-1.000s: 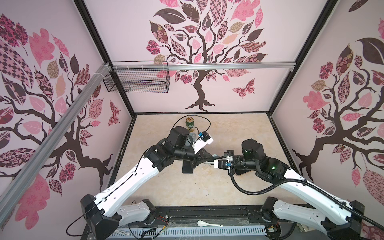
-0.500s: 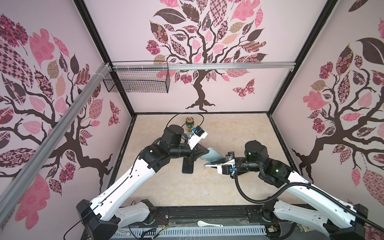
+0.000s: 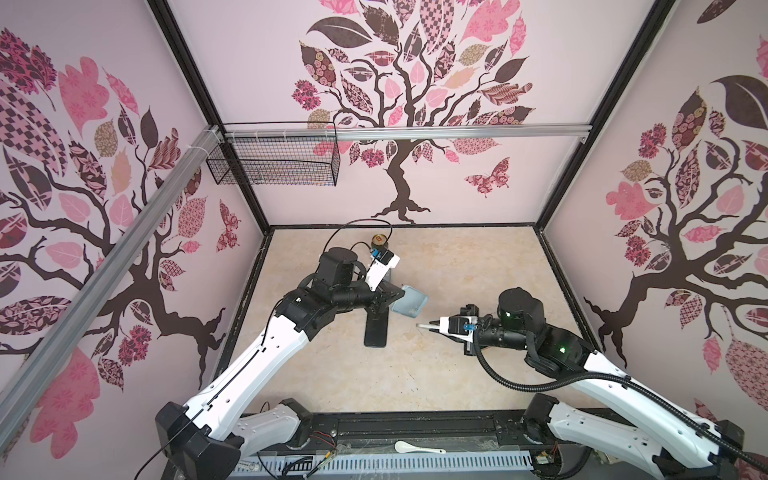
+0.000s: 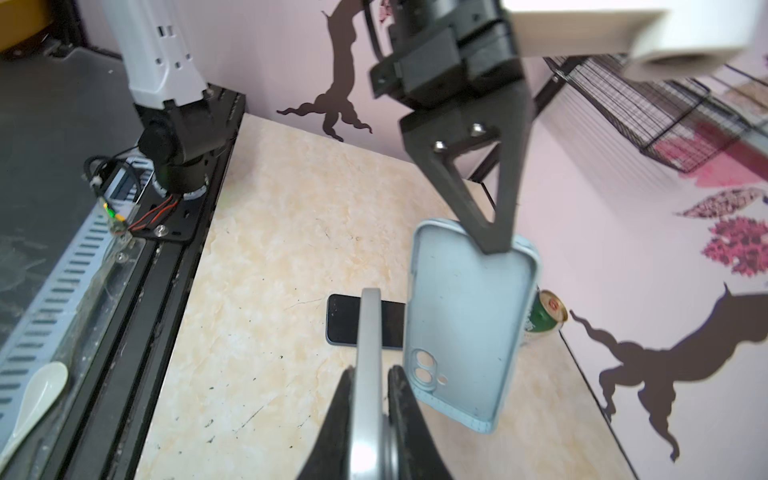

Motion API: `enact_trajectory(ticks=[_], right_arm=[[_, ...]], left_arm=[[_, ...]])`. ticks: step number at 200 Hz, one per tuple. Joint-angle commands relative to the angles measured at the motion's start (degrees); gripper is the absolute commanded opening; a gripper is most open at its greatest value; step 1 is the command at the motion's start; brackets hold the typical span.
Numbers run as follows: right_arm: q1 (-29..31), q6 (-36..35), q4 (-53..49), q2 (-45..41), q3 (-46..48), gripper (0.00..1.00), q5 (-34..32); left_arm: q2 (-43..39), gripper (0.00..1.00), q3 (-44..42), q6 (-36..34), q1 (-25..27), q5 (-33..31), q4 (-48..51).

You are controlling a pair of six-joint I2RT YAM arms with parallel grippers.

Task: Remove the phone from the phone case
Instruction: 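Carry the pale-blue case with the left gripper toward the green can, then lower the case onto the table and open the left gripper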

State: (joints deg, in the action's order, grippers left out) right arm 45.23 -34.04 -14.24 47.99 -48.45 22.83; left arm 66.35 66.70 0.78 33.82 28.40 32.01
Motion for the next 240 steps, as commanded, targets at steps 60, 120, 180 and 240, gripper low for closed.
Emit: enact_trajectory(ticks=[60, 120, 180, 240], right_arm=[[-15.8, 38.0, 6.0, 0.5, 0.4, 0.0, -2.8], [-19.6, 47.4, 8.0, -0.4, 5.1, 0.0, -2.7], [-19.6, 48.9, 10.6, -3.8, 10.2, 0.0, -4.0], [-19.6, 51.6, 10.4, -2.5, 10.8, 0.0, -2.8]], left_arm=[[3.5, 0.0, -10.7, 11.3, -0.2, 7.8, -11.3], [13.3, 0.0, -11.1, 18.3, -1.5, -2.1, -26.6], [31.8, 0.0, 0.7, 22.3, -2.0, -5.2, -35.5], [44.9, 0.0, 11.0, 24.0, -3.4, -7.5, -35.7]])
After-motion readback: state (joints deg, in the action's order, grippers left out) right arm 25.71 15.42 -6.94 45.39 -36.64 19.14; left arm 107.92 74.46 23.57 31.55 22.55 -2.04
